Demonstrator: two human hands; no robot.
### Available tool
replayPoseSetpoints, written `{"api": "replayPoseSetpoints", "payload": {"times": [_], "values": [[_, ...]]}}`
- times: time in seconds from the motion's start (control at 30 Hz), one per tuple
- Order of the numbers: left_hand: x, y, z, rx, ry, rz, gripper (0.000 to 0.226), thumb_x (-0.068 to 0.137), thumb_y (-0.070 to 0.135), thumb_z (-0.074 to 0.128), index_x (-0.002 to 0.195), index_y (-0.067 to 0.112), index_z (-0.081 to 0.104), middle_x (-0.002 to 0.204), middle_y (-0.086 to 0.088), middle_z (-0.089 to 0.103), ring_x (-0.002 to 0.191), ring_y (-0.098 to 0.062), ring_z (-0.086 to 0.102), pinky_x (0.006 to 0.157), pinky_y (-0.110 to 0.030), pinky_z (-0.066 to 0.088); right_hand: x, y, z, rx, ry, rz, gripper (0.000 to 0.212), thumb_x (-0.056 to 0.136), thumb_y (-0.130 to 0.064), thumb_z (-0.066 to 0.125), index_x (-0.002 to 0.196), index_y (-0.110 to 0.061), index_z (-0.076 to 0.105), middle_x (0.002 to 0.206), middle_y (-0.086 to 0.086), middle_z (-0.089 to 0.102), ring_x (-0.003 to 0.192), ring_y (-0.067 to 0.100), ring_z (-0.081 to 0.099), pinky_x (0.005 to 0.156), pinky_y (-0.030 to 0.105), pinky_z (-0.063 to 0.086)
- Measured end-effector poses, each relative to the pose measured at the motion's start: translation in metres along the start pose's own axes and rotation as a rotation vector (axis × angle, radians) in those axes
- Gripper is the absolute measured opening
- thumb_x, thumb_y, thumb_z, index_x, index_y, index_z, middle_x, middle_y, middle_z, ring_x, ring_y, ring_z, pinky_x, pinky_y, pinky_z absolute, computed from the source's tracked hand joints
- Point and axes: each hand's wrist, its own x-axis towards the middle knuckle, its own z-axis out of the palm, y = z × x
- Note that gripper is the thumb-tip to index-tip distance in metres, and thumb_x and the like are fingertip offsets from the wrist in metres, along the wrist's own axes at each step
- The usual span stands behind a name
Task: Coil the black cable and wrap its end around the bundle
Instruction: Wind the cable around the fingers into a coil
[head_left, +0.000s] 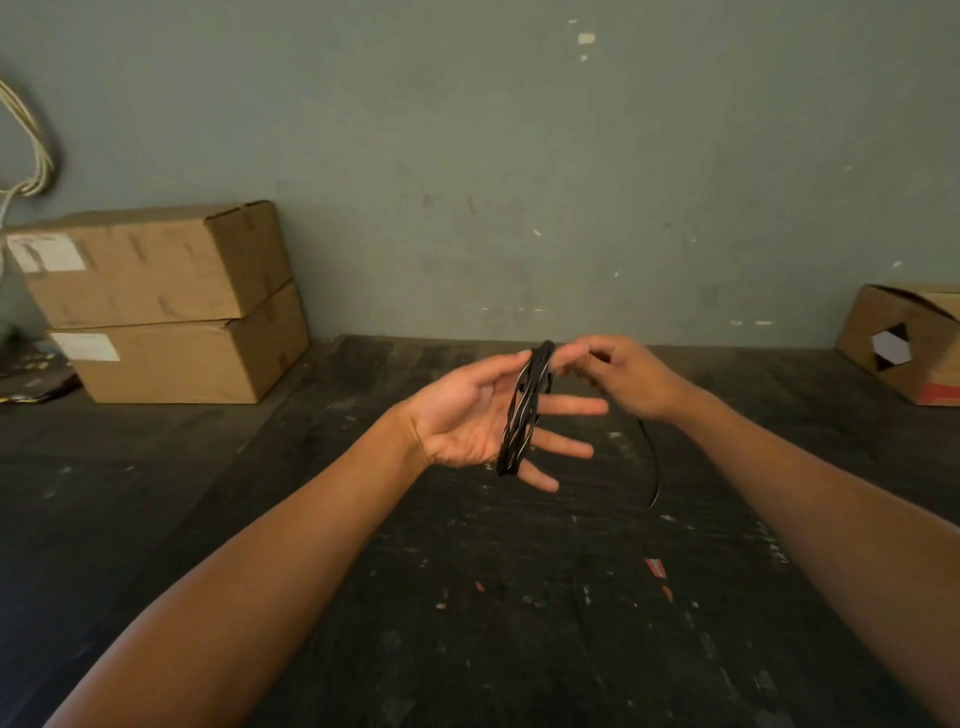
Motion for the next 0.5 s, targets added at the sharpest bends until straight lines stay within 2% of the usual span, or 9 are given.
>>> {"api": "replayPoseSetpoints", "payload": {"times": [0.03, 0.07, 0.13, 0.17, 0.23, 0.33, 0.43, 0.5], "values": [[0.001, 0.002, 0.001, -0.008, 0.004, 0.017, 0.054, 0.099, 0.048, 0.034, 0.152, 0.041, 0.029, 0.16, -0.015, 0.03, 0.141, -0.05, 0.029, 0.101, -0.072, 0.03, -0.004, 0.003, 0.007, 0.049, -0.005, 0.001, 0.032, 0.094, -0.041, 0.052, 0.096, -0.015, 0.07, 0.079, 0.002, 0.068, 0.068, 0.013, 0.059, 0.066, 0.033, 0.049], [0.003, 0.005, 0.002, -0.016, 0.008, 0.033, 0.054, 0.099, 0.047, 0.033, 0.152, 0.04, 0.029, 0.16, -0.016, 0.029, 0.14, -0.05, 0.029, 0.1, -0.072, 0.03, -0.008, 0.005, 0.015, 0.097, -0.015, 0.007, 0.025, 0.098, -0.035, 0.051, 0.094, -0.019, 0.07, 0.078, 0.002, 0.069, 0.068, 0.019, 0.061, 0.064, 0.037, 0.05], [0.006, 0.008, 0.003, -0.025, 0.005, 0.063, 0.054, 0.1, 0.046, 0.03, 0.153, 0.04, 0.027, 0.159, -0.016, 0.029, 0.139, -0.051, 0.029, 0.098, -0.072, 0.03, -0.014, 0.009, 0.034, 0.22, -0.008, 0.031, 0.028, 0.101, -0.016, 0.048, 0.089, -0.028, 0.07, 0.078, 0.0, 0.07, 0.066, 0.021, 0.061, 0.058, 0.039, 0.051], [0.007, 0.01, 0.002, -0.027, 0.004, 0.077, 0.053, 0.1, 0.045, 0.029, 0.153, 0.039, 0.027, 0.159, -0.017, 0.029, 0.139, -0.051, 0.029, 0.098, -0.071, 0.03, -0.016, 0.011, 0.045, 0.281, -0.006, 0.052, 0.03, 0.101, -0.012, 0.046, 0.092, -0.028, 0.071, 0.081, 0.003, 0.07, 0.067, 0.022, 0.061, 0.059, 0.039, 0.053], [0.009, 0.012, 0.001, -0.037, 0.008, 0.096, 0.053, 0.1, 0.045, 0.028, 0.153, 0.039, 0.027, 0.158, -0.018, 0.029, 0.138, -0.051, 0.028, 0.097, -0.071, 0.031, -0.022, 0.015, 0.065, 0.335, -0.035, 0.104, 0.028, 0.102, -0.018, 0.044, 0.096, -0.025, 0.071, 0.083, 0.013, 0.071, 0.07, 0.026, 0.061, 0.063, 0.04, 0.055], [0.01, 0.013, -0.001, -0.049, 0.02, 0.113, 0.054, 0.1, 0.044, 0.027, 0.154, 0.038, 0.026, 0.159, -0.019, 0.028, 0.141, -0.053, 0.025, 0.098, -0.071, 0.031, -0.032, 0.017, 0.087, 0.432, -0.109, 0.169, 0.032, 0.103, -0.026, 0.043, 0.09, -0.032, 0.072, 0.072, 0.0, 0.07, 0.072, 0.021, 0.061, 0.062, 0.031, 0.055], [0.009, 0.018, -0.003, -0.069, 0.031, 0.155, 0.054, 0.099, 0.045, 0.03, 0.153, 0.039, 0.026, 0.16, -0.018, 0.028, 0.143, -0.055, 0.023, 0.099, -0.072, 0.029, -0.041, 0.019, 0.101, 0.433, -0.188, 0.172, 0.027, 0.102, -0.037, 0.043, 0.099, -0.029, 0.069, 0.07, -0.001, 0.065, 0.068, 0.014, 0.061, 0.065, 0.031, 0.052], [0.008, 0.025, -0.006, -0.087, 0.049, 0.19, 0.053, 0.099, 0.045, 0.031, 0.151, 0.041, 0.027, 0.159, -0.016, 0.029, 0.143, -0.054, 0.024, 0.098, -0.073, 0.029, -0.049, 0.018, 0.112, 0.385, -0.27, 0.182, 0.027, 0.103, -0.035, 0.042, 0.108, -0.027, 0.066, 0.069, -0.003, 0.062, 0.067, 0.012, 0.06, 0.067, 0.034, 0.051]]}}
